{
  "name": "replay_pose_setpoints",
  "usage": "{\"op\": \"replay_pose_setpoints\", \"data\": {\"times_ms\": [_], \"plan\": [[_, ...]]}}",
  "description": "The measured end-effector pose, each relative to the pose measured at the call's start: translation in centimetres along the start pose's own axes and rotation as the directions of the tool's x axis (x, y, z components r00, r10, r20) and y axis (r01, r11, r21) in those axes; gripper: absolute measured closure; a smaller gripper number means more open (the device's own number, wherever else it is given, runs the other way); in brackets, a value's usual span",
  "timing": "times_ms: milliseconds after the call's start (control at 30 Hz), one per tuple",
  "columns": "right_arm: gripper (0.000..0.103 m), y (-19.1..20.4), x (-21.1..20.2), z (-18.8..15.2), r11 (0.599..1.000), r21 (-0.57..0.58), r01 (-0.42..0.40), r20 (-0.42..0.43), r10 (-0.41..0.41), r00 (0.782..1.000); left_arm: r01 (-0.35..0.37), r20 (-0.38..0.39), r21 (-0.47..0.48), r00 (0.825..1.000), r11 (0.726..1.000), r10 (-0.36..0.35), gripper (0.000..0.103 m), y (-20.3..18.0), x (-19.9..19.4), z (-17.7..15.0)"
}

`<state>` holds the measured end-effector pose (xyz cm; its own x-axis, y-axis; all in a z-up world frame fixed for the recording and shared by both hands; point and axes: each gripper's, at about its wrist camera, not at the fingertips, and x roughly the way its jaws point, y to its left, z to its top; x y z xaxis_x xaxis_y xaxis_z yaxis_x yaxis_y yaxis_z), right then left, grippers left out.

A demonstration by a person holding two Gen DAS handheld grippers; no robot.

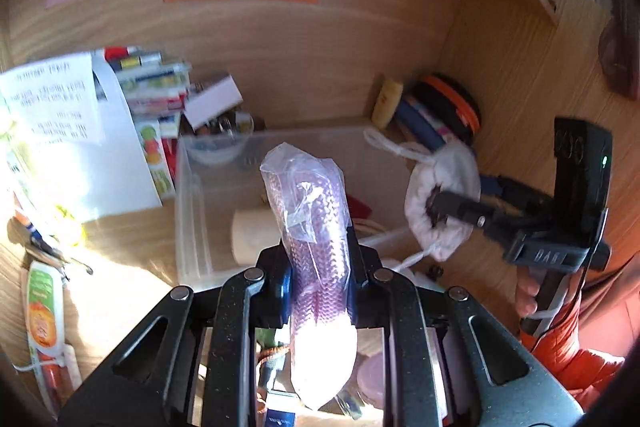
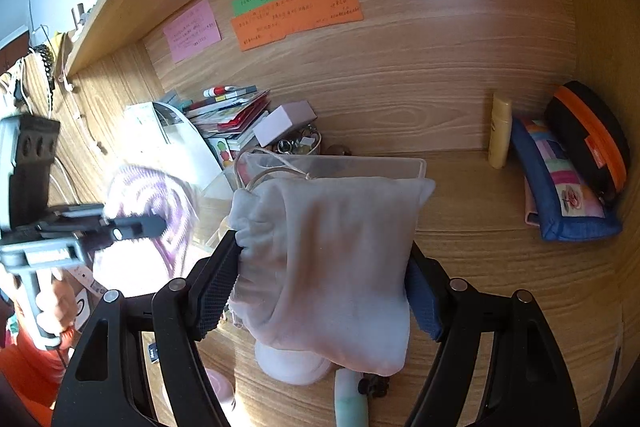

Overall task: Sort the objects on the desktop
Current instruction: 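Lower the pink cord bag and white drawstring bag into the clear box, open both tools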

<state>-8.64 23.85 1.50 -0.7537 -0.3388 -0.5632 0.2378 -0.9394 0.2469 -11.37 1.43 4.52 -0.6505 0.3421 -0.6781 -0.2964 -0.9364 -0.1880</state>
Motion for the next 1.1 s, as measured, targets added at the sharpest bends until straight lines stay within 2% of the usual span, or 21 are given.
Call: {"op": "replay_pose_setpoints", "data": {"times_ms": [333, 533, 900, 1100], "plan": [[0.030, 0.2, 1.5, 2.1, 1.000, -0.015, 0.020, 0.010, -0.020, 1.000, -0.010, 0.038, -0.024, 0.999, 1.000, 0.010, 0.084, 2.4, 0.2, 2.7], [0.030, -0.2, 2.4, 3.3, 0.999, -0.013, 0.037, 0.016, -0.037, 0.999, -0.097, 0.034, -0.012, 0.995, 0.995, 0.097, 0.084, 3.9, 1.7, 3.8], [0.030, -0.5, 5.6, 3.8, 0.998, -0.032, 0.062, -0.027, -0.063, 0.998, -0.217, -0.052, 0.027, 0.974, 0.976, 0.218, 0.084, 5.7, 6.2, 3.4], [0.030, -1.5, 6.8, 3.1, 0.998, -0.028, 0.056, -0.057, -0.058, 0.997, -0.220, -0.081, 0.036, 0.972, 0.975, 0.222, 0.084, 6.2, 7.6, 3.1]]}}
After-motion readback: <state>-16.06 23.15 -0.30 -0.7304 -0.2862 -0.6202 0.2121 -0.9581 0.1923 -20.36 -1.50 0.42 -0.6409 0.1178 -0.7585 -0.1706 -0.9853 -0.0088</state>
